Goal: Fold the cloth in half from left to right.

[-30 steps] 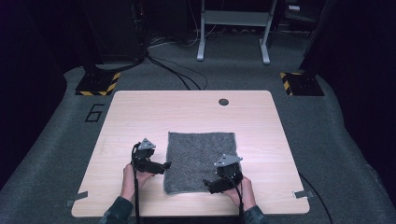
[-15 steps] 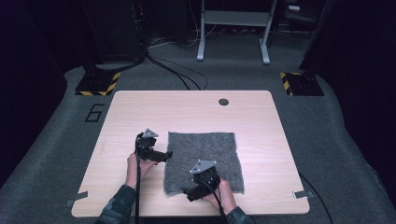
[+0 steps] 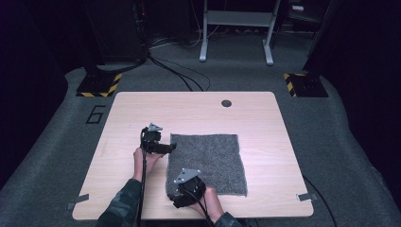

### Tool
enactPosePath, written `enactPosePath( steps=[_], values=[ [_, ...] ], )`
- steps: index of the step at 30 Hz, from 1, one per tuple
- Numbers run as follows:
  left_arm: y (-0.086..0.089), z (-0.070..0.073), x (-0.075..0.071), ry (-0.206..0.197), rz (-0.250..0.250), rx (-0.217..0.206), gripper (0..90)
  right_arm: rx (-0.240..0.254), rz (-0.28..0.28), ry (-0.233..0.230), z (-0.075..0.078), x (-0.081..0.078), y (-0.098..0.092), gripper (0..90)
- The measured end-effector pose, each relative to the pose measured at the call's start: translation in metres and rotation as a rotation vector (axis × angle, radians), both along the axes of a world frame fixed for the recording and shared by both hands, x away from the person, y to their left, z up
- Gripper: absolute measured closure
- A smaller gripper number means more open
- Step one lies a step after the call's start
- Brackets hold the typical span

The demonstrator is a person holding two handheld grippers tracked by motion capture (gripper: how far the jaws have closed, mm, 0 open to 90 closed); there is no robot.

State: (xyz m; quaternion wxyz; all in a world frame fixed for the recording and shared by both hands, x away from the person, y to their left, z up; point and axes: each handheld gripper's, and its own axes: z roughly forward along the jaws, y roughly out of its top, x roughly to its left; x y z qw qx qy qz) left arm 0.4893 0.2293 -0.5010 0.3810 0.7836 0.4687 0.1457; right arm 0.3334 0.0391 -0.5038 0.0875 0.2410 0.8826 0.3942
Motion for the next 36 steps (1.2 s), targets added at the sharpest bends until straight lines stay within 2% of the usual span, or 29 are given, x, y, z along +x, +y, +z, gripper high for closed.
enactPosePath(
  steps=[1, 2, 7, 8, 9, 11, 12, 16, 17, 18, 19, 20, 23, 24, 25, 30, 36],
  values=[
    [-0.001, -0.001, 0.002, -0.002, 0.009, 0.012, 14.2, -0.003, -0.011, -0.004, -0.001, -0.003, 0.004, 33.1],
    [-0.003, -0.003, 0.003, -0.003, 0.026, 0.004, 14.6, -0.002, -0.006, -0.014, -0.002, -0.004, 0.007, 35.7],
    [-0.008, -0.009, 0.008, -0.013, 0.082, 0.017, 17.5, -0.004, -0.015, -0.034, -0.006, -0.012, 0.018, 43.7],
    [-0.010, -0.010, 0.009, -0.018, 0.090, 0.014, 19.2, -0.014, -0.006, -0.040, -0.007, -0.013, 0.020, 45.3],
    [-0.012, -0.011, 0.011, -0.024, 0.109, 0.000, 19.5, -0.014, -0.020, -0.036, -0.008, -0.015, 0.023, 47.5],
    [-0.015, -0.013, 0.014, -0.029, 0.124, 0.000, 23.1, -0.031, -0.020, -0.062, -0.012, -0.017, 0.027, 50.5],
    [-0.017, -0.013, 0.015, -0.026, 0.125, -0.011, 24.1, -0.045, -0.024, -0.054, -0.012, -0.019, 0.028, 51.9],
    [-0.024, -0.015, 0.019, -0.035, 0.137, 0.000, 31.3, -0.063, -0.031, -0.102, -0.017, -0.021, 0.032, 57.0],
    [-0.024, -0.016, 0.020, -0.025, 0.134, 0.010, 33.0, -0.059, -0.050, -0.082, -0.019, -0.023, 0.034, 58.1],
    [-0.025, -0.016, 0.020, -0.033, 0.135, 0.016, 36.4, -0.055, -0.048, -0.086, -0.019, -0.023, 0.034, 59.8],
    [-0.027, -0.017, 0.020, -0.047, 0.154, 0.002, 39.4, -0.052, -0.046, -0.086, -0.020, -0.023, 0.033, 60.0],
    [-0.027, -0.017, 0.021, -0.049, 0.159, 0.001, 41.3, -0.049, -0.041, -0.098, -0.020, -0.022, 0.033, 60.4],
    [-0.028, -0.020, 0.022, -0.041, 0.163, 0.006, 47.0, -0.040, -0.048, -0.083, -0.021, -0.022, 0.032, 63.2],
    [-0.028, -0.021, 0.023, -0.038, 0.158, 0.016, 48.6, -0.038, -0.046, -0.093, -0.021, -0.022, 0.032, 64.4],
    [-0.028, -0.022, 0.022, -0.048, 0.168, 0.009, 50.0, -0.040, -0.049, -0.098, -0.022, -0.023, 0.032, 65.5],
    [-0.030, -0.022, 0.020, -0.056, 0.166, 0.033, 60.8, -0.003, -0.069, -0.068, -0.024, -0.022, 0.031, 72.0],
    [-0.035, -0.023, 0.019, -0.075, 0.155, 0.057, 74.9, -0.007, -0.074, -0.088, -0.024, -0.025, 0.031, 81.1]
  ],
)
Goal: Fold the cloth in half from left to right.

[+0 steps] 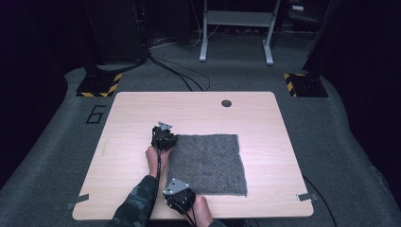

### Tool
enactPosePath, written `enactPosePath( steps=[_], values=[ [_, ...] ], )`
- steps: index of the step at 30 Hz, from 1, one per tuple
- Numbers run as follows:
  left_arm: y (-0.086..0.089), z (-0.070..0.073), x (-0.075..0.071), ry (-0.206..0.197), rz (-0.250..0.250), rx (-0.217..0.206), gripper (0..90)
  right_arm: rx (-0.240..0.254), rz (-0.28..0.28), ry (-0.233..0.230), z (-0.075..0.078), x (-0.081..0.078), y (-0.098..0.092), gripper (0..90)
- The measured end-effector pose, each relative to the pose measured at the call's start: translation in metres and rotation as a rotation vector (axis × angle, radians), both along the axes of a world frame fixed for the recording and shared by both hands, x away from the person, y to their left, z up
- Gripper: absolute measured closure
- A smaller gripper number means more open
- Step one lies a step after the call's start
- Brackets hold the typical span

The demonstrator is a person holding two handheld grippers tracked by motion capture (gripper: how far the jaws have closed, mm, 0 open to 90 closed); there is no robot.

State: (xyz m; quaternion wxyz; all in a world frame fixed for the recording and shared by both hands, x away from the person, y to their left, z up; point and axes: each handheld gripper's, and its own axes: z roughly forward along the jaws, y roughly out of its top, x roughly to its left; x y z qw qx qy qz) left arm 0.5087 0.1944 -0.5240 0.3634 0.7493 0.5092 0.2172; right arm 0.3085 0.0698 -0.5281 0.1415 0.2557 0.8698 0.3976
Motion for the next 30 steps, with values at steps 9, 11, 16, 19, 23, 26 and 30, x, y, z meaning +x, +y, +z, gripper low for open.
enactPosePath(
  steps=[9, 11, 16, 19, 23, 26, 30],
  values=[
    [-0.002, -0.001, 0.003, 0.005, 0.012, -0.029, 83.0, -0.011, -0.016, -0.054, -0.002, -0.009, 0.001, 87.7],
    [-0.002, 0.000, 0.003, 0.009, 0.013, -0.034, 83.3, -0.011, -0.022, -0.043, -0.002, -0.011, 0.000, 87.9],
    [0.000, 0.002, 0.003, 0.006, 0.012, -0.052, 83.5, 0.012, -0.028, -0.053, 0.000, -0.014, -0.003, 88.3],
    [0.001, 0.006, 0.002, 0.005, 0.010, -0.058, 83.5, 0.020, -0.036, -0.059, 0.004, -0.016, -0.006, 88.4],
    [0.002, 0.014, 0.001, -0.006, 0.007, -0.063, 83.5, 0.055, -0.049, -0.078, 0.010, -0.018, -0.010, 88.4],
    [0.001, 0.022, 0.002, -0.013, -0.001, -0.061, 83.5, 0.075, -0.048, -0.087, 0.016, -0.018, -0.013, 88.5],
    [0.003, 0.036, 0.004, -0.026, -0.002, -0.047, 83.5, 0.104, -0.055, -0.101, 0.025, -0.016, -0.014, 88.5]
  ],
)
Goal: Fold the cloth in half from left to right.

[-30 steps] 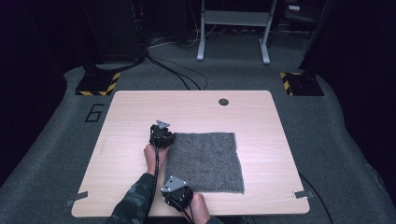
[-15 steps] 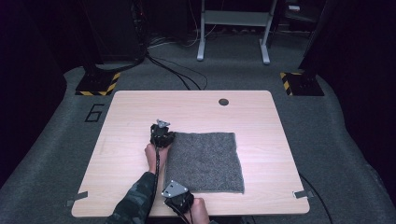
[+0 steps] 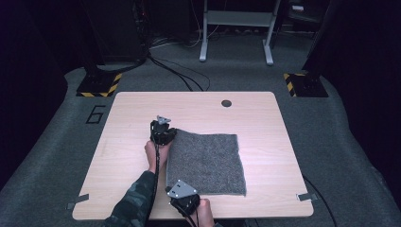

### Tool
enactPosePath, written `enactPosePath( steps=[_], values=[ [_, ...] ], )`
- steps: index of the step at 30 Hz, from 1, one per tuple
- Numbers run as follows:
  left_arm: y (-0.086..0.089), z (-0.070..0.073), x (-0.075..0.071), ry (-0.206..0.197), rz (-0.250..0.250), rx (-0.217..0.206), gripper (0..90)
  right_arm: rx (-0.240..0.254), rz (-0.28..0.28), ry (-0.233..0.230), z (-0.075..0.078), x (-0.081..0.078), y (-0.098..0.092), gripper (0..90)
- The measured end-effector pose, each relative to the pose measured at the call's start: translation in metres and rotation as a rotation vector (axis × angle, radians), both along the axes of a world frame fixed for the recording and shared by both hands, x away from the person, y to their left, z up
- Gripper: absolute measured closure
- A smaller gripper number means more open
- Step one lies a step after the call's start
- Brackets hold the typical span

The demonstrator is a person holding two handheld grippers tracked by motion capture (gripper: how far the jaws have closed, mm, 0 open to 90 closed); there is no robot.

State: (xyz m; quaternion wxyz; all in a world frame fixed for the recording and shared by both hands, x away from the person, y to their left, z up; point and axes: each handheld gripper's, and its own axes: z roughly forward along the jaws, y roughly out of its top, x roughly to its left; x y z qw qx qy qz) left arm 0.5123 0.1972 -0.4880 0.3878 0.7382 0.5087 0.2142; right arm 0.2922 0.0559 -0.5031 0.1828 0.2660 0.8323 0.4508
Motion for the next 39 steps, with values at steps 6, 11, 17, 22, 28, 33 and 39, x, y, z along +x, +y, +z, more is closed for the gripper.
enactPosePath(
  steps=[6, 11, 17, 22, 28, 33, 39],
  values=[
    [0.012, 0.031, 0.002, -0.037, 0.008, 0.030, 83.6, 0.090, 0.000, -0.070, 0.032, 0.005, 0.002, 88.6],
    [0.013, 0.051, 0.003, -0.057, 0.006, 0.037, 83.6, 0.129, -0.009, -0.109, 0.045, 0.004, -0.001, 88.7],
    [-0.005, 0.057, 0.007, -0.057, -0.027, 0.045, 83.5, 0.141, -0.034, -0.107, 0.049, 0.001, -0.016, 88.7],
    [-0.021, 0.058, 0.010, -0.053, -0.056, 0.051, 83.5, 0.150, -0.070, -0.109, 0.048, -0.002, -0.031, 88.7],
    [-0.038, 0.056, 0.014, -0.049, -0.082, 0.048, 83.5, 0.147, -0.115, -0.107, 0.046, -0.003, -0.050, 88.7],
    [-0.051, 0.051, 0.016, -0.045, -0.099, 0.048, 83.5, 0.138, -0.145, -0.110, 0.044, -0.002, -0.064, 88.7],
    [-0.063, 0.046, 0.019, -0.034, -0.115, 0.044, 83.5, 0.134, -0.187, -0.101, 0.041, -0.001, -0.078, 88.6]
  ],
)
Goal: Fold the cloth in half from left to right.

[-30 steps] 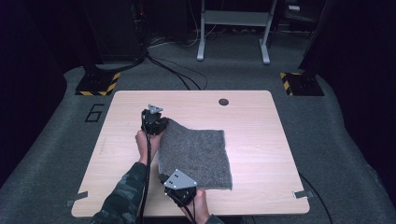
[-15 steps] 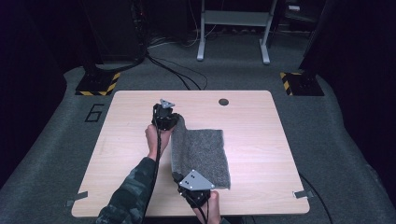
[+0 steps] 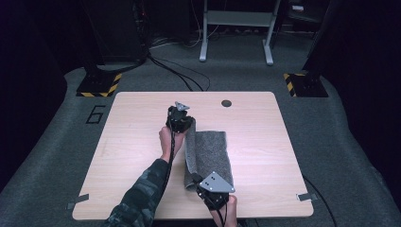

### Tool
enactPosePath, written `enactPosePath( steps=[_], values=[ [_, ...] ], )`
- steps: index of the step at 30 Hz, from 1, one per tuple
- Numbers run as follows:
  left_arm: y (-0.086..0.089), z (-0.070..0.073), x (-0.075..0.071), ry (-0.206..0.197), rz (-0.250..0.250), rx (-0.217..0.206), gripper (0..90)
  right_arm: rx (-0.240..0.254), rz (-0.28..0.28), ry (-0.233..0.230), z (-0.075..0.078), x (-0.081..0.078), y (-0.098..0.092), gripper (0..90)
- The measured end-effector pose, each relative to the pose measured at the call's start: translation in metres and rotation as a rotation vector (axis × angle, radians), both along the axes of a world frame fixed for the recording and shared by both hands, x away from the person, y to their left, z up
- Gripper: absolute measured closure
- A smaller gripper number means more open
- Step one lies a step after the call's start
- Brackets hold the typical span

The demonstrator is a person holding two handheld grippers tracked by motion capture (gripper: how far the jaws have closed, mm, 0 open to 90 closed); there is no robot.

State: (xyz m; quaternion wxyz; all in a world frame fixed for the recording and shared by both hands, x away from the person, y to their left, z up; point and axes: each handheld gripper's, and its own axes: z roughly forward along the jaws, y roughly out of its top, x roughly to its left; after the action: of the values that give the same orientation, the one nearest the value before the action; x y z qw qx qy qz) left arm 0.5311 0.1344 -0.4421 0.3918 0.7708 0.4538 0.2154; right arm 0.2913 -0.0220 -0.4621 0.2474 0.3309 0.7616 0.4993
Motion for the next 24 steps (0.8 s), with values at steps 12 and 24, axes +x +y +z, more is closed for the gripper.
enactPosePath(
  steps=[12, 24],
  values=[
    [-0.025, -0.006, 0.003, 0.003, -0.040, 0.009, 83.4, -0.020, -0.054, 0.031, -0.009, -0.001, -0.023, 88.6],
    [-0.049, -0.011, 0.004, 0.003, -0.064, 0.002, 83.2, -0.027, -0.110, 0.048, -0.013, -0.002, -0.046, 88.5]
  ],
)
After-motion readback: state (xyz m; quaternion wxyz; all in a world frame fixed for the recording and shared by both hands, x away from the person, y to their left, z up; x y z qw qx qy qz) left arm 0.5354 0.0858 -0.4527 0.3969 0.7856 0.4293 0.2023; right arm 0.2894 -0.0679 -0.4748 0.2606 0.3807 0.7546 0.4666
